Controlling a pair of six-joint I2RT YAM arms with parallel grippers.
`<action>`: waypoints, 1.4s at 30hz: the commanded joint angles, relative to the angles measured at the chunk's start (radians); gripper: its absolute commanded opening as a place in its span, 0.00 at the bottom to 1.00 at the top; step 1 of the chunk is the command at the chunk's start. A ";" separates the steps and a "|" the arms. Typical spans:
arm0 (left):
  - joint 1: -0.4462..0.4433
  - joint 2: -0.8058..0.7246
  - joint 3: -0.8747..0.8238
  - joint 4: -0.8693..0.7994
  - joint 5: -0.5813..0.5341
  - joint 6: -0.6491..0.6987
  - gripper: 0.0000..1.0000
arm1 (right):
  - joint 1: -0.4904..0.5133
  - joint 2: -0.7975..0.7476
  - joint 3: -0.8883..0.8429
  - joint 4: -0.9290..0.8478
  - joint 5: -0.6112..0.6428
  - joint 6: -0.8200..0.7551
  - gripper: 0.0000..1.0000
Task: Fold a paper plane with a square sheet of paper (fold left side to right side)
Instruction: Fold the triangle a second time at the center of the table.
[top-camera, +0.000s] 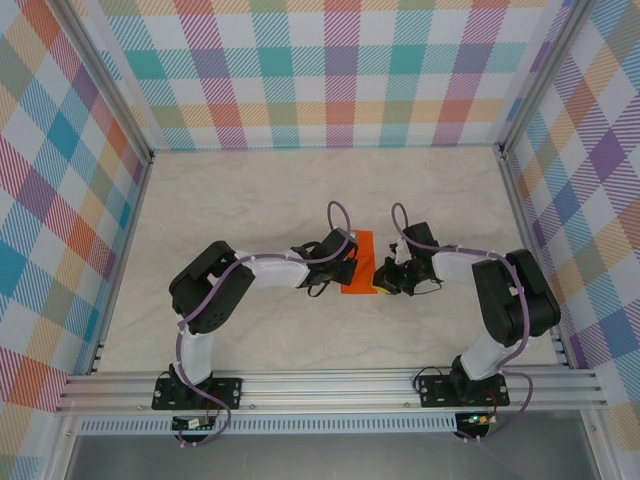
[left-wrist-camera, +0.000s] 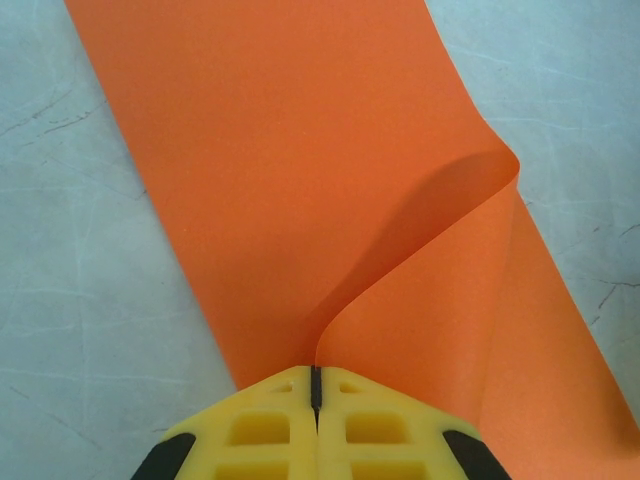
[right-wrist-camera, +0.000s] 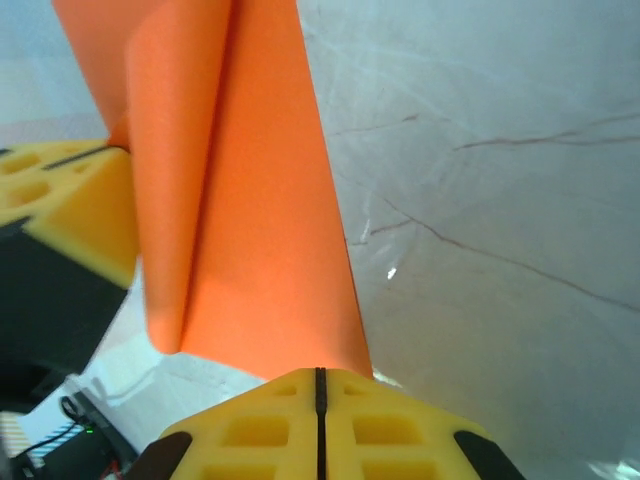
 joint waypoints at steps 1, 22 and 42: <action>0.012 0.035 0.004 0.001 0.015 0.007 0.00 | -0.025 -0.058 0.004 0.037 -0.105 0.036 0.06; 0.012 0.034 0.006 0.001 0.024 0.008 0.00 | 0.040 0.193 0.229 0.095 -0.090 0.090 0.03; 0.012 0.031 0.010 -0.019 0.013 0.018 0.00 | 0.045 0.265 0.293 -0.087 0.055 -0.036 0.03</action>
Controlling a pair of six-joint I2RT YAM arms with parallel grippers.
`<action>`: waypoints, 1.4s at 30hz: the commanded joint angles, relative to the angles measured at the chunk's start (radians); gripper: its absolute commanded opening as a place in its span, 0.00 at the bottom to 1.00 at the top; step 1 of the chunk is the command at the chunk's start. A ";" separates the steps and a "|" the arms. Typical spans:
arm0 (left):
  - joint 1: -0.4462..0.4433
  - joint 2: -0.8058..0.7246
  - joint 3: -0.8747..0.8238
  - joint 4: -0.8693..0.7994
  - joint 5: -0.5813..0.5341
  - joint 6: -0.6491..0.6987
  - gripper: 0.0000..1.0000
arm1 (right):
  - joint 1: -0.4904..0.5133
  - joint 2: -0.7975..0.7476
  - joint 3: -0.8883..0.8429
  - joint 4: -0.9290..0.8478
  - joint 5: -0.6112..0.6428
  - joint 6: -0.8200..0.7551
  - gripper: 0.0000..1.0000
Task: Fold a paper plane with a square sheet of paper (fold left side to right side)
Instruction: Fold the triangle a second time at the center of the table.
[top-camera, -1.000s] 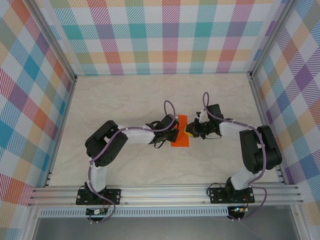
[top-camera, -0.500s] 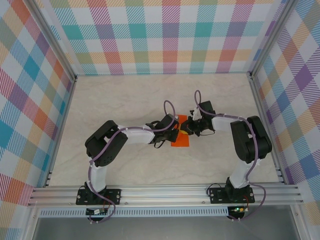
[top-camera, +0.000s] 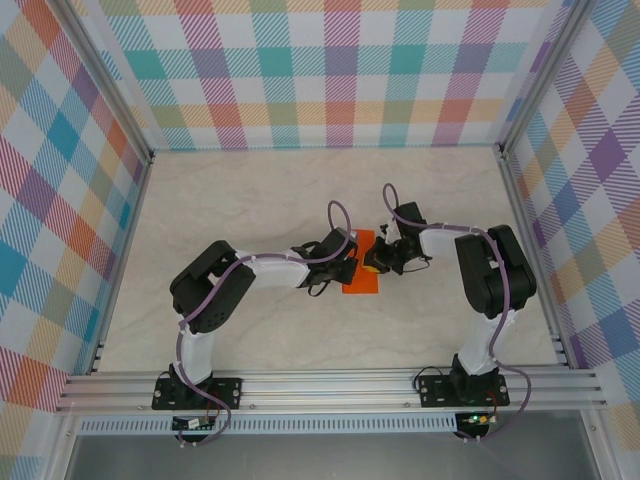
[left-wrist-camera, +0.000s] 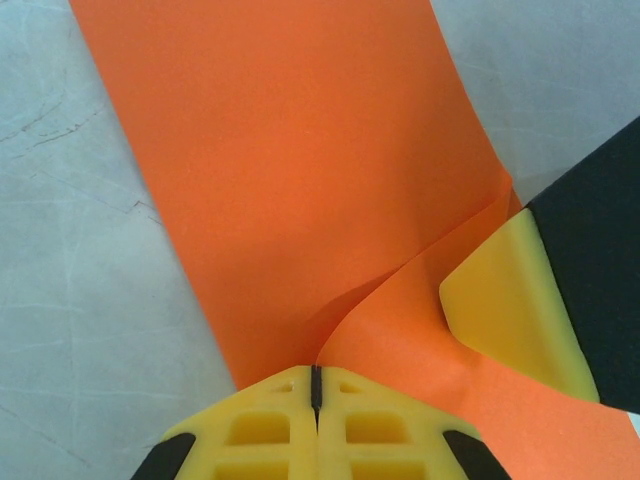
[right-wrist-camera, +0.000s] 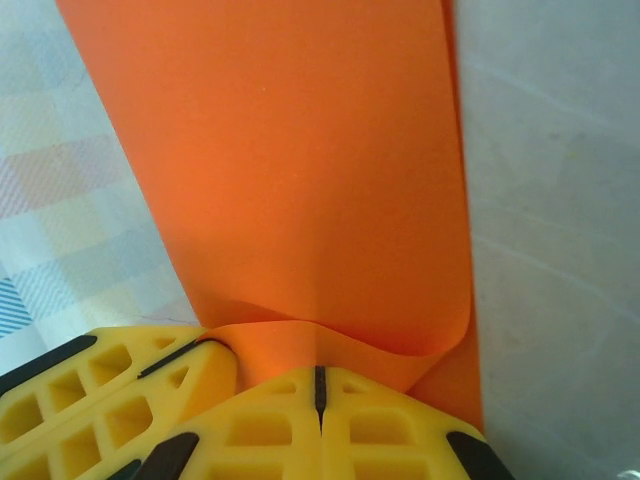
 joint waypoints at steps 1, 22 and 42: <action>0.009 0.026 0.011 -0.038 0.005 0.014 0.00 | 0.004 0.008 0.023 -0.069 0.053 -0.046 0.03; 0.010 -0.172 -0.001 -0.068 0.067 0.010 0.26 | 0.004 0.032 -0.006 -0.134 0.165 -0.057 0.03; 0.013 -0.094 -0.039 0.024 0.446 -0.053 0.29 | 0.004 0.020 -0.005 -0.144 0.165 -0.061 0.03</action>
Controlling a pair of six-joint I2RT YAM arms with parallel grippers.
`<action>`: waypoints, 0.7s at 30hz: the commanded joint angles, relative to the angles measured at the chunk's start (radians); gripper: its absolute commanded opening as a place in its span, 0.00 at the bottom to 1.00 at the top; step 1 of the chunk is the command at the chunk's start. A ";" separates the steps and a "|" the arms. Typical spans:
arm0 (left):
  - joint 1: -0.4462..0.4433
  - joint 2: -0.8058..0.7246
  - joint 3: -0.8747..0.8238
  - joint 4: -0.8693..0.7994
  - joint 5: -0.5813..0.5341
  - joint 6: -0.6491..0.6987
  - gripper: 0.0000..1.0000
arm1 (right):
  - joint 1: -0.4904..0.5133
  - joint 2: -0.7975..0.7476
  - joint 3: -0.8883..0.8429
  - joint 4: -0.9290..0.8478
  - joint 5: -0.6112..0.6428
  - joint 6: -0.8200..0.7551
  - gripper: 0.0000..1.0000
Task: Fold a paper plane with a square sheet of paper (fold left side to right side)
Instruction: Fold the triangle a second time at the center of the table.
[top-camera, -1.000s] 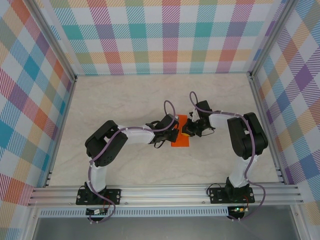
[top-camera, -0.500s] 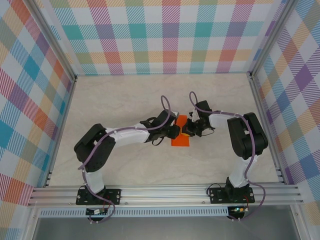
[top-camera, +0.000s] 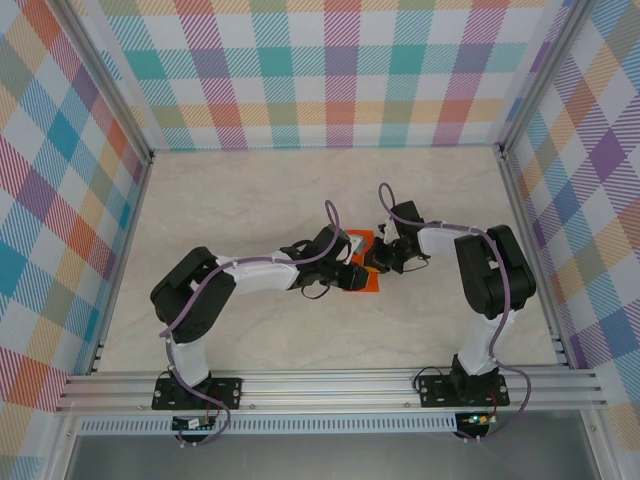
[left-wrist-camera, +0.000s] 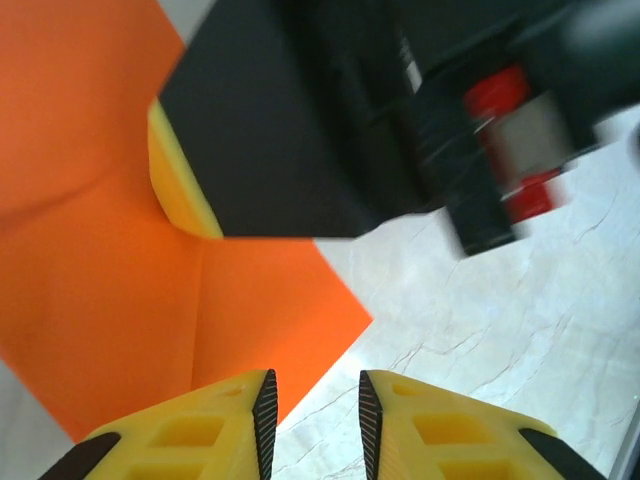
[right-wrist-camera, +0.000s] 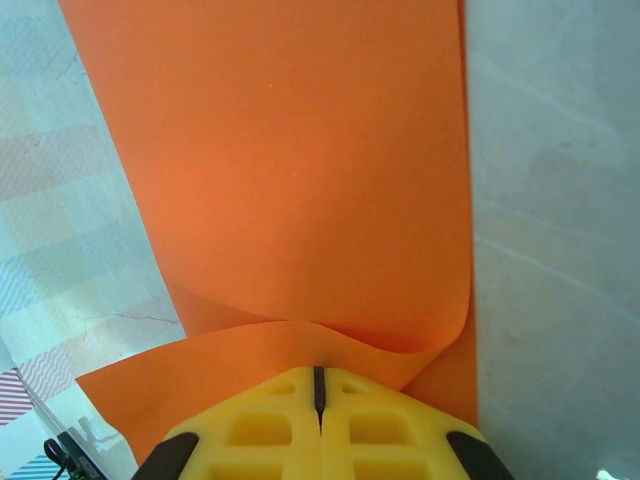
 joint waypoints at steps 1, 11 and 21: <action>0.015 0.022 0.016 0.013 0.041 -0.018 0.28 | -0.002 0.020 -0.022 -0.104 0.114 -0.014 0.03; 0.045 0.042 -0.050 0.062 0.037 -0.049 0.26 | -0.002 0.023 -0.019 -0.107 0.118 -0.020 0.03; 0.046 0.047 -0.079 0.057 -0.007 -0.048 0.24 | -0.002 0.023 -0.015 -0.115 0.121 -0.021 0.03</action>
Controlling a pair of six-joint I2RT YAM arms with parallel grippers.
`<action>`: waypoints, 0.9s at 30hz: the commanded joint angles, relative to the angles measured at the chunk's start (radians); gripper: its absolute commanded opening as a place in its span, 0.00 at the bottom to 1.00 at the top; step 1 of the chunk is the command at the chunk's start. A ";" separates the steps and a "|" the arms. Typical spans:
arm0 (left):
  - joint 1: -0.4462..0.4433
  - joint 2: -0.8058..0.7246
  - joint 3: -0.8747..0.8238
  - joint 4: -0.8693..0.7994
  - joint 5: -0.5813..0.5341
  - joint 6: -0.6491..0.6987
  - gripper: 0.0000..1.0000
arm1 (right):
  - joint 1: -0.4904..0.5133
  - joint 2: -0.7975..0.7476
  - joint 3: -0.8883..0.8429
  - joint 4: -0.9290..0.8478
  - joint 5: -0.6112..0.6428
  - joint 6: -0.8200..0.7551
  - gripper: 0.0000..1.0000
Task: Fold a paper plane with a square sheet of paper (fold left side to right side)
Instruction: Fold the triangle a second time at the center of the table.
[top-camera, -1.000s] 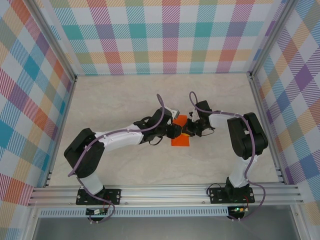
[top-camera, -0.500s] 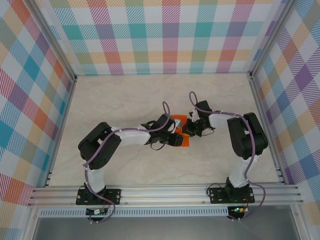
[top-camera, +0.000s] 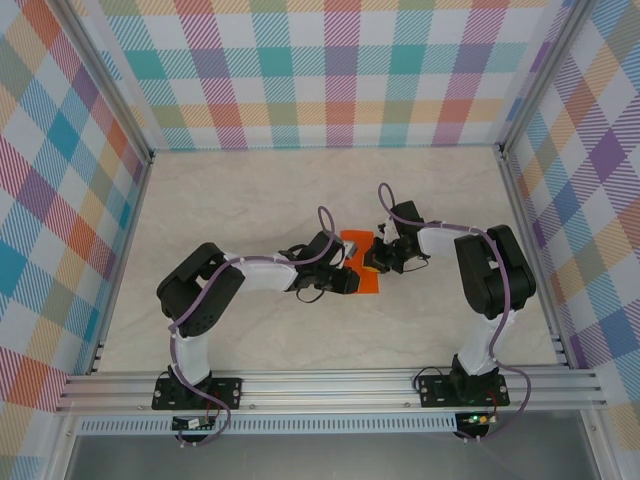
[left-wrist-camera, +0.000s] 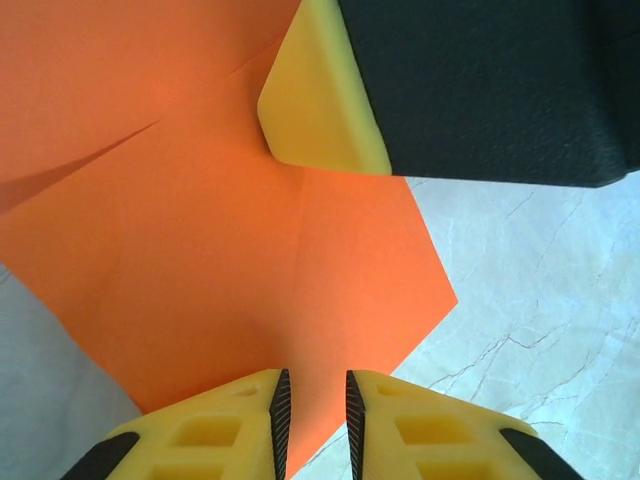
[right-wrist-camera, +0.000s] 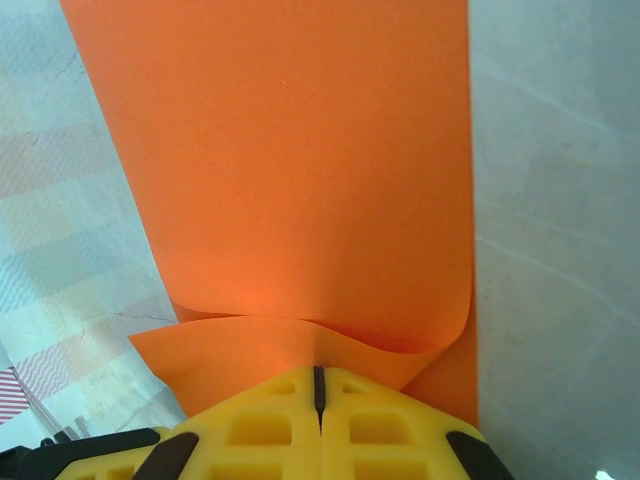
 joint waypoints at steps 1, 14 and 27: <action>0.010 0.004 -0.019 0.001 -0.024 0.000 0.24 | -0.002 0.023 -0.018 -0.109 0.116 -0.013 0.03; 0.013 -0.012 -0.015 -0.051 -0.083 0.027 0.23 | -0.002 0.017 -0.016 -0.115 0.118 -0.015 0.03; 0.012 -0.016 -0.057 -0.047 -0.103 0.032 0.07 | -0.007 -0.084 -0.033 -0.028 0.039 -0.047 0.02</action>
